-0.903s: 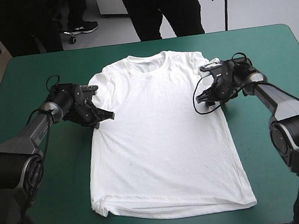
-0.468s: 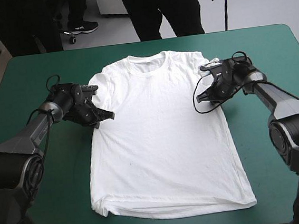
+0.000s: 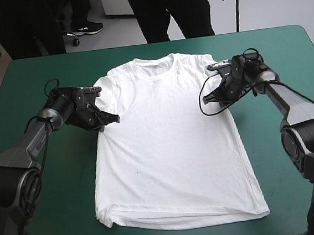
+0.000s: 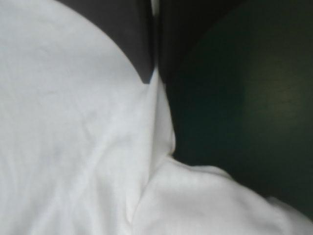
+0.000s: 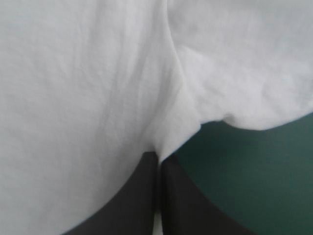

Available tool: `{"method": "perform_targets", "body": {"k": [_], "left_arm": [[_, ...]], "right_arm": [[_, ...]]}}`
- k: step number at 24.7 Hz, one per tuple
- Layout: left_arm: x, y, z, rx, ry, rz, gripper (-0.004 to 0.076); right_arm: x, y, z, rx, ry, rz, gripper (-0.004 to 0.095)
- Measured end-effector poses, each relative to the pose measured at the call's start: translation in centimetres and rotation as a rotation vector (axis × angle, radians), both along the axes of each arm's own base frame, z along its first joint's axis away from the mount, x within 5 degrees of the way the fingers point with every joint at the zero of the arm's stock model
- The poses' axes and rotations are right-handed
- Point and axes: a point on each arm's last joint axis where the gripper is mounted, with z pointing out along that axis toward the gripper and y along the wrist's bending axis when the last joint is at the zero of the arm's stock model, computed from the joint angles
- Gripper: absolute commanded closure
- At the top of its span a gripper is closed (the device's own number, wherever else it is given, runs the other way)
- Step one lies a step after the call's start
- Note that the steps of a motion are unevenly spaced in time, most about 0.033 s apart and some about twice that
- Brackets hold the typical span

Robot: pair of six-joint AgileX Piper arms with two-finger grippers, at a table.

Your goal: Fold the cloth

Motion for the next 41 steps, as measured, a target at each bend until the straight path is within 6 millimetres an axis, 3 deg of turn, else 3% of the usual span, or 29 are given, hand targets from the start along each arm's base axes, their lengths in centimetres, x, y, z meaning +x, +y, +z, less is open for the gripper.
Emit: {"method": "perform_targets", "body": {"k": [4,9,17,22,23,30,33,37,41], "left_arm": [[-1.1,0.2,3.9,-0.021,-0.101,0.000,0.0741],[-2.6,0.5,9.9,-0.053,-0.250,-0.007,0.0741],[-6.5,1.3,20.2,-0.104,-0.513,-0.021,0.0741],[-9.7,1.8,24.7,-0.148,-0.644,-0.026,0.0741],[-11.1,2.0,25.9,-0.164,-0.675,-0.032,0.0741],[-17.2,2.9,29.0,-0.216,-0.747,-0.057,0.0741],[-18.7,3.1,29.7,-0.233,-0.765,-0.064,0.0741],[-18.3,2.8,29.2,-0.242,-0.724,-0.072,0.0741],[-15.7,2.1,28.2,-0.259,-0.694,-0.067,0.0741]], "right_arm": [[-0.4,0.0,4.9,0.021,-0.091,0.006,0.0925],[-2.7,-0.4,11.4,0.057,-0.206,0.016,0.0925],[-8.6,-1.6,19.5,0.094,-0.401,0.025,0.0925],[-12.6,-2.4,23.4,0.117,-0.523,0.027,0.0925],[-13.9,-2.7,24.6,0.124,-0.560,0.029,0.0925],[-19.5,-3.3,28.3,0.203,-0.685,0.043,0.0925],[-21.4,-3.6,29.4,0.225,-0.731,0.046,0.0925],[-22.1,-3.8,30.3,0.246,-0.802,0.041,0.0925],[-20.4,-3.6,30.1,0.241,-0.829,0.027,0.0925]]}}
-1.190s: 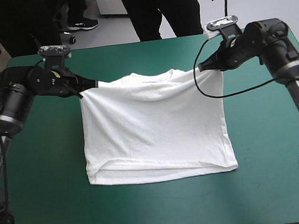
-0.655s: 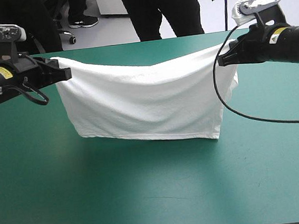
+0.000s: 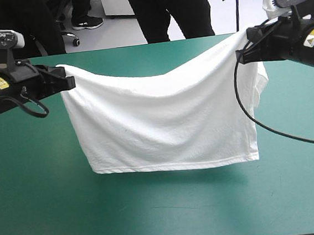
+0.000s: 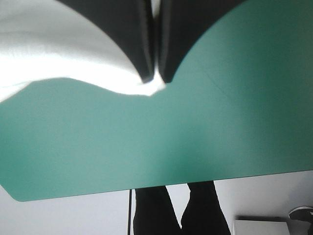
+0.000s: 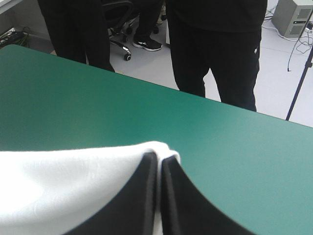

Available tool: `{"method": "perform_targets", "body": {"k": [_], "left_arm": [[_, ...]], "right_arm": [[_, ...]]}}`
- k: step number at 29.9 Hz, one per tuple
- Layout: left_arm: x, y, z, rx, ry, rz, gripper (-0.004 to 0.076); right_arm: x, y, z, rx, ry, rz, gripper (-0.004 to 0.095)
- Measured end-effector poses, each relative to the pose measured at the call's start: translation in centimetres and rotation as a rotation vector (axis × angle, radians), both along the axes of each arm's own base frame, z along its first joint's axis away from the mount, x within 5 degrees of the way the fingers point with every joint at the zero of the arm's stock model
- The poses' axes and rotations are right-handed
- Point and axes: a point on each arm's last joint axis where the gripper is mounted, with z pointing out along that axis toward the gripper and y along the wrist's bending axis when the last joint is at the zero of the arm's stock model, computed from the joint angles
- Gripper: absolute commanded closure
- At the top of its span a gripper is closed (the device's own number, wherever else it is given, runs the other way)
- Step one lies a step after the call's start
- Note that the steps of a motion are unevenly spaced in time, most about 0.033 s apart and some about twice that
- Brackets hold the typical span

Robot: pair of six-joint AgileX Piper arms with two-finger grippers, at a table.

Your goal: Fold the cloth

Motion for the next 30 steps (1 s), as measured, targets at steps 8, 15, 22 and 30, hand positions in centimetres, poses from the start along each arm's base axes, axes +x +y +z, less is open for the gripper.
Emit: {"method": "perform_targets", "body": {"k": [8,15,22,30], "left_arm": [[6.9,-1.2,-2.1,-0.048,-0.067,0.045,0.0741],[10.7,-1.8,-1.2,-0.117,-0.226,0.078,0.0741],[15.1,-2.7,-3.3,-0.098,-0.203,0.080,0.0741],[19.7,-3.9,-11.7,0.006,0.141,0.041,0.0741]], "right_arm": [[6.7,0.4,-2.3,0.001,-0.014,-0.061,0.0925],[11.9,-0.8,-1.4,0.010,-0.061,-0.125,0.0926],[16.1,-0.5,-3.4,0.002,-0.020,-0.129,0.0926],[21.7,0.6,-13.2,-0.059,0.339,-0.067,0.0925]]}}
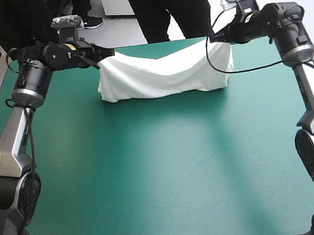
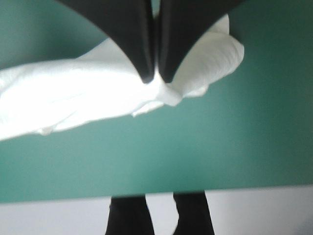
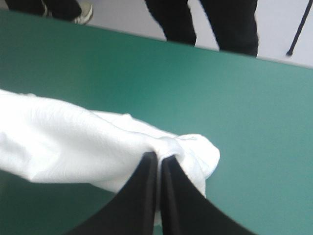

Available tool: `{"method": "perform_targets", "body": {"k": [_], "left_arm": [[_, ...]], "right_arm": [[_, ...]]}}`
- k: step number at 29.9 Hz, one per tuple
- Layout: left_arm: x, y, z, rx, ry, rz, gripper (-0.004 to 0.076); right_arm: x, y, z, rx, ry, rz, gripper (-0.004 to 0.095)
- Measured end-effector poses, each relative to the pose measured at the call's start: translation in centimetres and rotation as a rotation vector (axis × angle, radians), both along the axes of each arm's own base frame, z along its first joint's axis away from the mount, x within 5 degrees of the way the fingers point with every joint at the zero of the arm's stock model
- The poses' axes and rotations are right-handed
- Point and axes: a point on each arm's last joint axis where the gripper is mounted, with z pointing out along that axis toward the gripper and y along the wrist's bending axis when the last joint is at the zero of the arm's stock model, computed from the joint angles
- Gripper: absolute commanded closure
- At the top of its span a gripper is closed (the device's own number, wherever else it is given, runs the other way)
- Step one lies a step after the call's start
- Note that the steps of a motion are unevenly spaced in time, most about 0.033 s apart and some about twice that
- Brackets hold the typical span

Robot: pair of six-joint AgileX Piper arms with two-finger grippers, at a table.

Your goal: Fold the cloth

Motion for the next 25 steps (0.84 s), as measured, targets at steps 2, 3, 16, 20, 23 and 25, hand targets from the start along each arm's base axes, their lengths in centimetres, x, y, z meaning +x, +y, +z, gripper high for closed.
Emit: {"method": "perform_targets", "body": {"k": [2,3,16,20,23,25], "left_arm": [[0.3,-0.1,-1.7,0.033,0.094,-0.017,0.0741],[0.3,-0.1,-2.2,0.049,0.128,-0.024,0.0741],[-4.2,0.8,-6.0,0.121,0.400,-0.063,0.0741],[-6.9,1.3,-8.5,0.138,0.502,-0.065,0.0741],[-8.7,1.7,-10.2,0.145,0.558,-0.063,0.0741],[-9.7,1.9,-10.9,0.148,0.580,-0.061,0.0741]], "right_arm": [[0.2,0.1,-1.7,-0.011,0.068,0.014,0.0925],[0.1,0.1,-2.7,-0.019,0.109,0.021,0.0925],[-3.1,0.1,-8.0,-0.055,0.436,0.104,0.0925],[-5.0,0.0,-8.7,-0.063,0.499,0.120,0.0925],[-6.2,-0.1,-9.8,-0.064,0.551,0.129,0.0925],[-6.9,-0.1,-10.9,-0.057,0.594,0.135,0.0925]]}}
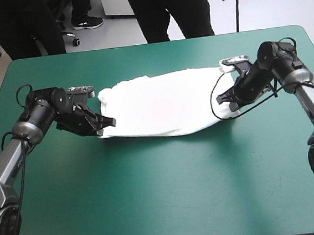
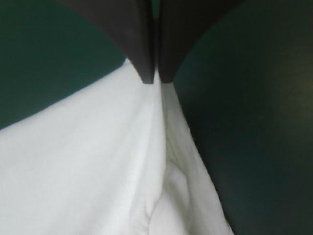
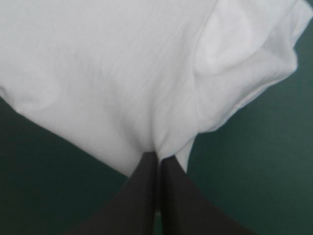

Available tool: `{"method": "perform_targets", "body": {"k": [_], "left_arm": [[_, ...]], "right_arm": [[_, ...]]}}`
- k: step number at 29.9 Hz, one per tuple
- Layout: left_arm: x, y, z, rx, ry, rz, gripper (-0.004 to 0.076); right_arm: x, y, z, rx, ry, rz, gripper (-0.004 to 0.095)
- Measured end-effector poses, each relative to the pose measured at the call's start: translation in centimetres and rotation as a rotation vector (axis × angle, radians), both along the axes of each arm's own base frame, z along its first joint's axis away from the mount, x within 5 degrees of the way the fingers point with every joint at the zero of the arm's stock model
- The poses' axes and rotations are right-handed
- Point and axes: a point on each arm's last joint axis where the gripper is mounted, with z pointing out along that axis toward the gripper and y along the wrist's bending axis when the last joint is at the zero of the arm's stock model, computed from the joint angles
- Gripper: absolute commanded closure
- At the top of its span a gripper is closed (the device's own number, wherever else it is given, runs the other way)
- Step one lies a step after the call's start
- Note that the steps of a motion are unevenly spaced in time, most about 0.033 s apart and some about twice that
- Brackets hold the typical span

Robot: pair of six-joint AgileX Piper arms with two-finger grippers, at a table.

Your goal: Fold the cloth

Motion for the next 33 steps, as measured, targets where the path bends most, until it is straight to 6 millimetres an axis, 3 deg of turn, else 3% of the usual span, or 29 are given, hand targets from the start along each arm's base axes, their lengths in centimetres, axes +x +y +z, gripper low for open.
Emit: {"method": "perform_targets", "body": {"k": [9,14,23,30,33], "left_arm": [[-3.3,0.7,-2.6,0.013,0.067,0.010,0.0741],[-4.9,0.6,-3.8,0.024,0.107,-0.004,0.0741],[-7.5,-0.6,-5.4,0.039,0.182,-0.075,0.0741],[-7.8,-1.1,-5.4,0.041,0.176,-0.095,0.0739],[-7.7,-0.9,-5.5,0.063,0.163,-0.095,0.0694]], "right_arm": [[-3.7,-0.4,-4.7,-0.014,0.183,0.003,0.0925],[-6.4,-0.7,-6.2,-0.023,0.251,0.017,0.0925],[-10.2,-1.1,-6.0,-0.025,0.261,0.025,0.0925],[-10.6,-1.1,-5.9,-0.025,0.256,0.031,0.0923],[-10.6,-1.1,-5.9,-0.027,0.254,0.037,0.0862]]}}
